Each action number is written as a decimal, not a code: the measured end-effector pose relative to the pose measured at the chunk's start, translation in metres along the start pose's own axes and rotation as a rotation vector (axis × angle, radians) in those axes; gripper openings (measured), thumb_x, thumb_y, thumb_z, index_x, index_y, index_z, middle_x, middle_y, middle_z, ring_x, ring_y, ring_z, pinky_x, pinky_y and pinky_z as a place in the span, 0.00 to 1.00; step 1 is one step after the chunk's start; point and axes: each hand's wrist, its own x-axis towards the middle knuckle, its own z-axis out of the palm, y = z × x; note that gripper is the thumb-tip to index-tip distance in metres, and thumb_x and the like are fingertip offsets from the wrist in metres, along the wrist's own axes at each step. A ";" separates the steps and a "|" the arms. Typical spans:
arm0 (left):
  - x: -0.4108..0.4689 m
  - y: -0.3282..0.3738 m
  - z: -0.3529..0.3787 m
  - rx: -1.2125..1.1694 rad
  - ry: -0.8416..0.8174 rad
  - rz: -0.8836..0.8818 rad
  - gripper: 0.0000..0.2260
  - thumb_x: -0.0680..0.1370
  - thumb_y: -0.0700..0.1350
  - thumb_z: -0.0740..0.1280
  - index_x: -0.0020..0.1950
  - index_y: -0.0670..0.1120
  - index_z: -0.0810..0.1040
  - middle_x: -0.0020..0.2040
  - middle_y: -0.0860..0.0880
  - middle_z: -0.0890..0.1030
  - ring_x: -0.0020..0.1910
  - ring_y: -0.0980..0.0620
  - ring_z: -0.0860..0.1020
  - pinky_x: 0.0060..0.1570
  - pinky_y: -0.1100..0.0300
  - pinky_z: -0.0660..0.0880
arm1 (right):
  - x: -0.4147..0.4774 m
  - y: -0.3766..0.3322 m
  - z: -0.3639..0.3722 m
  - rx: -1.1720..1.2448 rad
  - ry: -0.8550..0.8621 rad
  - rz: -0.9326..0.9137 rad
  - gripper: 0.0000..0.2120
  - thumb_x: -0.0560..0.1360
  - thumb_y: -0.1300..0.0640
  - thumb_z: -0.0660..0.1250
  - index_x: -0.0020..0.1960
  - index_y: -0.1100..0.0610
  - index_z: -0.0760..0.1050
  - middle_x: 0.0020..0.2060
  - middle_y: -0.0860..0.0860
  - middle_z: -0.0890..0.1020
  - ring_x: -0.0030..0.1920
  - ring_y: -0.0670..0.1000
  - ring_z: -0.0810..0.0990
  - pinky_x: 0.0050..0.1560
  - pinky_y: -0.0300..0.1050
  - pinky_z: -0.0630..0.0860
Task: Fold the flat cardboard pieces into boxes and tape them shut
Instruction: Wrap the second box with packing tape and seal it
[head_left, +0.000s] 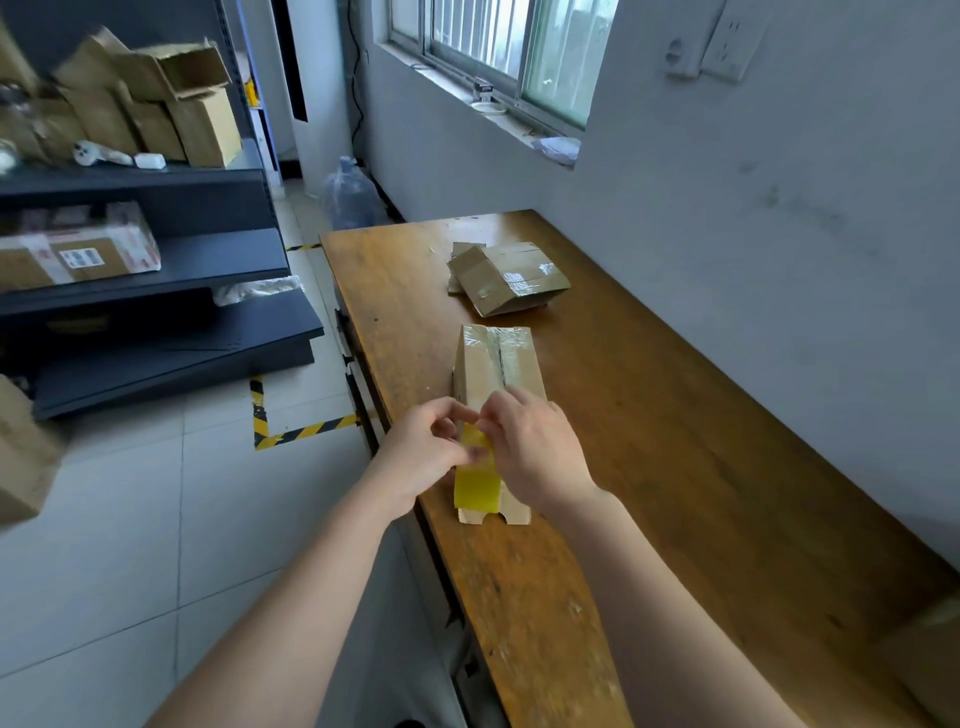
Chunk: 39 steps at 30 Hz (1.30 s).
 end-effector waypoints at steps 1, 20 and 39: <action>0.000 0.004 -0.002 0.151 0.063 0.066 0.08 0.70 0.47 0.76 0.44 0.57 0.80 0.46 0.52 0.75 0.45 0.52 0.76 0.41 0.58 0.74 | 0.001 -0.002 -0.002 -0.003 0.002 -0.025 0.07 0.81 0.58 0.59 0.49 0.57 0.75 0.44 0.50 0.76 0.43 0.52 0.75 0.45 0.50 0.74; 0.030 0.014 -0.007 0.356 0.525 0.259 0.08 0.78 0.47 0.67 0.40 0.48 0.78 0.38 0.52 0.78 0.38 0.53 0.75 0.30 0.62 0.66 | 0.005 0.008 -0.002 0.553 -0.159 0.291 0.23 0.70 0.37 0.71 0.46 0.57 0.79 0.38 0.58 0.81 0.37 0.56 0.80 0.39 0.57 0.77; 0.050 -0.008 0.019 -0.622 0.581 -0.250 0.07 0.78 0.42 0.68 0.40 0.47 0.78 0.35 0.51 0.79 0.32 0.56 0.75 0.34 0.62 0.74 | 0.058 0.059 -0.024 0.101 -0.070 0.230 0.20 0.69 0.29 0.65 0.41 0.47 0.77 0.35 0.42 0.79 0.36 0.44 0.78 0.33 0.41 0.76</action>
